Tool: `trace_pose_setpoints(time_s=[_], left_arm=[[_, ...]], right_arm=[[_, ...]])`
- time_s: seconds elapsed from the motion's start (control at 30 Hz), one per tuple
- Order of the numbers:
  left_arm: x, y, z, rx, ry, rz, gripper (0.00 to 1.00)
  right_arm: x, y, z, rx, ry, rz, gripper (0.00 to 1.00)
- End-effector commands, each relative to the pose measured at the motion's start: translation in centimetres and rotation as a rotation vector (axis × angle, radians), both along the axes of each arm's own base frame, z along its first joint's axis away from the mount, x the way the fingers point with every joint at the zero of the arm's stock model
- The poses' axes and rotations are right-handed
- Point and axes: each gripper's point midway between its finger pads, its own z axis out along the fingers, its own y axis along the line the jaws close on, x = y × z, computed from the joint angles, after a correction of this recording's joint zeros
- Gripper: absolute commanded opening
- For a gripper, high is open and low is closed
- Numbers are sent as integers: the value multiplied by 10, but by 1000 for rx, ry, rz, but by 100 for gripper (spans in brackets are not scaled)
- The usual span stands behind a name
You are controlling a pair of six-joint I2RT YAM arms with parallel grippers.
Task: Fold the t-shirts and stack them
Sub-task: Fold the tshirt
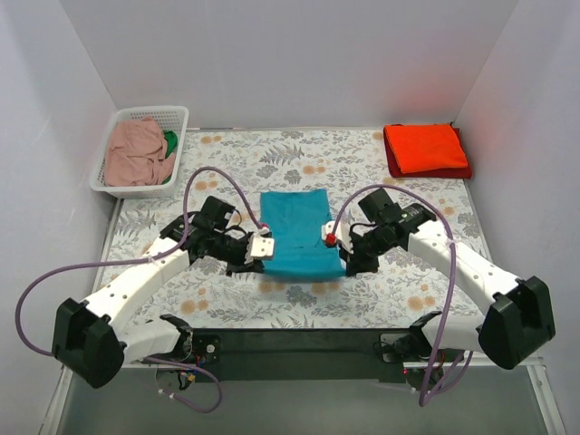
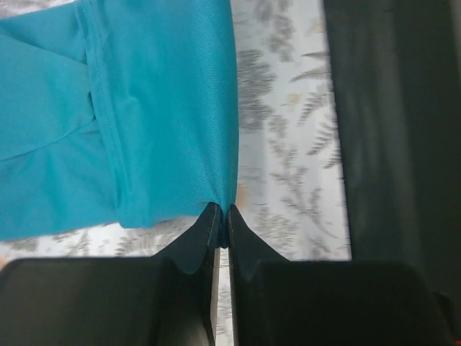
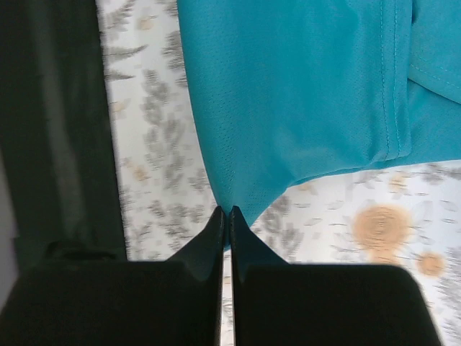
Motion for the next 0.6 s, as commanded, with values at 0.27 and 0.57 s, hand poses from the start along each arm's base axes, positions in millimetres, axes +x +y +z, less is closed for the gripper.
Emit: trace_pose_setpoints(time_s=[0.27, 0.57], left_arm=[[-43, 15, -12, 66, 223, -1, 0], [86, 15, 0, -16, 242, 133, 0]], right_arm=[[-9, 6, 22, -15, 88, 59, 1], [70, 31, 1, -81, 50, 121, 1]])
